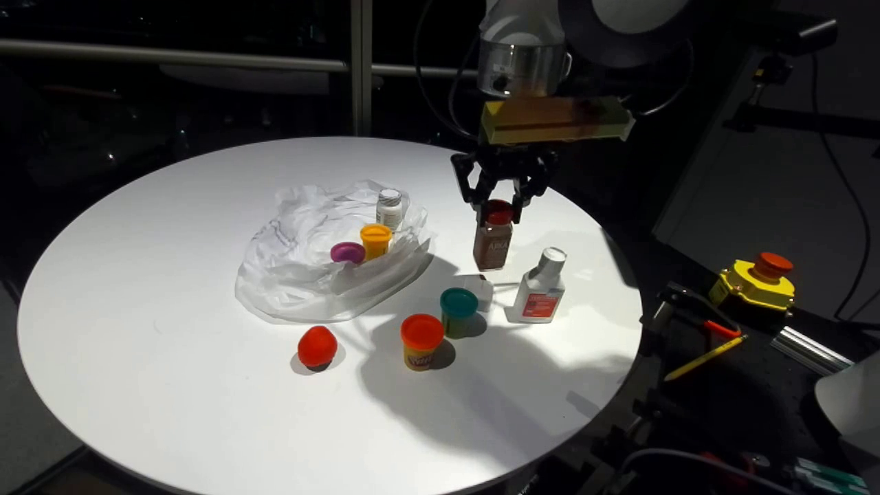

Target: Pick up the bottles and small containers from the table and put them in the plastic bag.

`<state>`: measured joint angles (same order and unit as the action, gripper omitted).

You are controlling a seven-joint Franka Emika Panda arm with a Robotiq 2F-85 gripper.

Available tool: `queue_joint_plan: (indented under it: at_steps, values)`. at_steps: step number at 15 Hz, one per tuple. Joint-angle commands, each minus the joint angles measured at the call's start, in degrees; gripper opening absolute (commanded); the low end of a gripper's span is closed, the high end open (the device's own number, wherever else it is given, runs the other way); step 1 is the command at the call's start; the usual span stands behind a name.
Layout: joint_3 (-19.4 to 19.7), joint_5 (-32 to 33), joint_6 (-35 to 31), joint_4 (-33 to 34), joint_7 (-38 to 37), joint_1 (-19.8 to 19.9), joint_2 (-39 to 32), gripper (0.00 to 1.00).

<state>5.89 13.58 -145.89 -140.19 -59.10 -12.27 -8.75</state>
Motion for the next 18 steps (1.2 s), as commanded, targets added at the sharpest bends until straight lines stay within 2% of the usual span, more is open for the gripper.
queue_joint_plan:
  at_steps: [1,4,7,12,18]
  values:
    - [-3.94,5.27,9.08,5.52,-5.19,-1.00,3.47,0.25]
    - [-7.40,5.87,8.99,10.81,-3.35,-0.45,1.71,0.25]
    - [-8.46,7.04,4.19,15.38,-2.74,-0.21,-2.40,0.25]
    - [-6.57,7.93,-7.25,21.76,-2.08,-1.03,-12.24,0.25]
    - [-1.21,5.92,-20.92,28.37,1.76,-4.34,-22.83,0.24]
